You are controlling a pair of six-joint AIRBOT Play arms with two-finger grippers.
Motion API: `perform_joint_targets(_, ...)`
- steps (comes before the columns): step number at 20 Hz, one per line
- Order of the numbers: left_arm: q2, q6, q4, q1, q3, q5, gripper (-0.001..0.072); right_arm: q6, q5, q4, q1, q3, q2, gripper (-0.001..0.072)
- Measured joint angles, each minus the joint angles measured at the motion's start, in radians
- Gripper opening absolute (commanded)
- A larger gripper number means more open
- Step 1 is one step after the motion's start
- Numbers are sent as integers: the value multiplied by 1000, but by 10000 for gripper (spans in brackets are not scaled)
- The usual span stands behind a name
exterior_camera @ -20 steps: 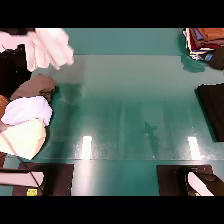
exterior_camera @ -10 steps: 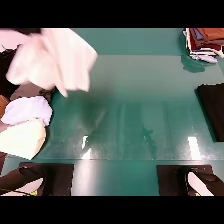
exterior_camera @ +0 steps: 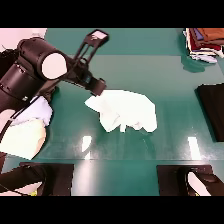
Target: Fold the shirts.
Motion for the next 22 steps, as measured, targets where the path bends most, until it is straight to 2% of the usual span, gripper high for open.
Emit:
perform_joint_targets(3, -3, -41, 5, 104, -83, 1, 586, 0, -1, -1, 0, -6, 10, 17)
perform_joint_targets(5, -6, -57, -43, 173, -180, 47, 586, 0, -2, -1, -2, -8, 8, 17)
perform_joint_targets(10, -34, -70, -221, 299, -431, 297, 585, 0, 16, 5, -2, -9, -32, 17)
perform_joint_targets(12, -69, -42, -302, 325, -475, 385, 584, 0, 40, 6, -2, -9, -56, 17)
perform_joint_targets(13, -92, -15, -349, 330, -490, 422, 552, 0, 56, 6, -2, -9, -68, 17)
perform_joint_targets(14, -112, 12, -395, 336, -499, 456, 391, 0, 74, 6, -2, -10, -80, 17)
perform_joint_targets(15, -132, 39, -435, 340, -506, 488, 356, 0, 94, 5, -2, -10, -95, 17)
perform_joint_targets(17, -159, 71, -488, 346, -512, 539, 353, 0, 138, -2, -2, -10, -124, 17)
perform_joint_targets(18, -167, 82, -500, 347, -510, 554, 326, 3, 165, -10, -2, -10, -140, 17)
perform_joint_targets(19, -173, 89, -507, 348, -503, 564, 51, 15, 196, -32, -3, -11, -160, 17)
perform_joint_targets(22, -183, 105, -484, 350, -450, 560, 32, 51, 274, -113, -5, -64, -208, 17)
